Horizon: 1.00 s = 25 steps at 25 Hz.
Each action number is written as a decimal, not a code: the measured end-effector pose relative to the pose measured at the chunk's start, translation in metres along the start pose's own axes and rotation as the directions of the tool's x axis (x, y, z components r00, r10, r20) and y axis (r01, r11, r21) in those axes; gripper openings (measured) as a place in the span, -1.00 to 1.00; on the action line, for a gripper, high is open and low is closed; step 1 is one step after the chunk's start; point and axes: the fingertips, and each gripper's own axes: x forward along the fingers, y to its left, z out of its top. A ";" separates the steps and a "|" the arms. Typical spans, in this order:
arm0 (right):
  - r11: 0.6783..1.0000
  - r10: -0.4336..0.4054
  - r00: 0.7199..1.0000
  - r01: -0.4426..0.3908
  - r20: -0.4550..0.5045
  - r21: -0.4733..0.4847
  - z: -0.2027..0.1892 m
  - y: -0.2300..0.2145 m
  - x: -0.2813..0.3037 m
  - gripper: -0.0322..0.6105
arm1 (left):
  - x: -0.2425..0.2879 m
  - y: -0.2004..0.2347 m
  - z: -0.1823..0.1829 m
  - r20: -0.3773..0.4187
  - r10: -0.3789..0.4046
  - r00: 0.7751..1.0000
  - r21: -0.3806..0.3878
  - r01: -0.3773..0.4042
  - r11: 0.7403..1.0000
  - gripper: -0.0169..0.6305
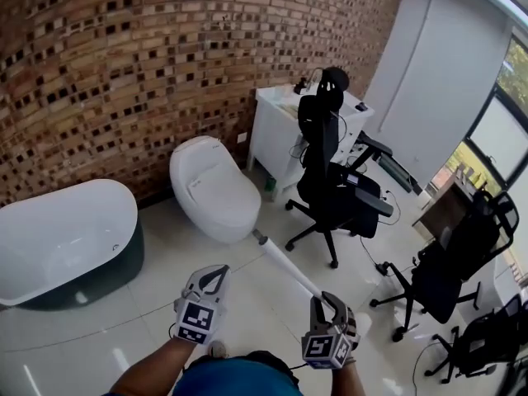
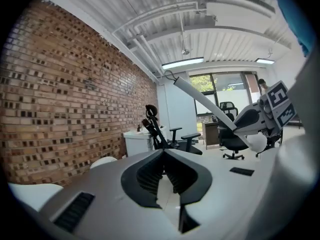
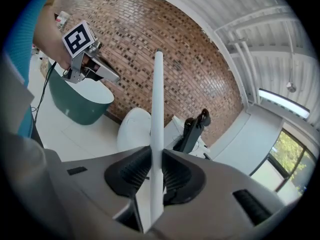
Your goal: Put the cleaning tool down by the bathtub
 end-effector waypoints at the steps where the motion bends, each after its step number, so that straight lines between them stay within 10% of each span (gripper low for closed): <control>1: 1.000 0.021 0.999 -0.021 0.026 -0.023 0.010 0.006 0.009 -0.61 | -0.006 0.012 -0.002 0.000 0.032 0.999 0.003 -0.032 0.999 -0.95; 11: 0.967 0.230 0.954 -0.202 0.191 -0.155 0.079 0.051 0.079 -0.61 | -0.053 0.079 -0.020 -0.065 0.291 0.955 -0.011 -0.292 0.956 -0.95; 25: 0.887 0.425 0.851 -0.322 0.310 -0.332 0.177 0.138 0.097 -0.61 | -0.159 0.153 -0.053 -0.122 0.533 0.838 -0.064 -0.542 0.838 -0.95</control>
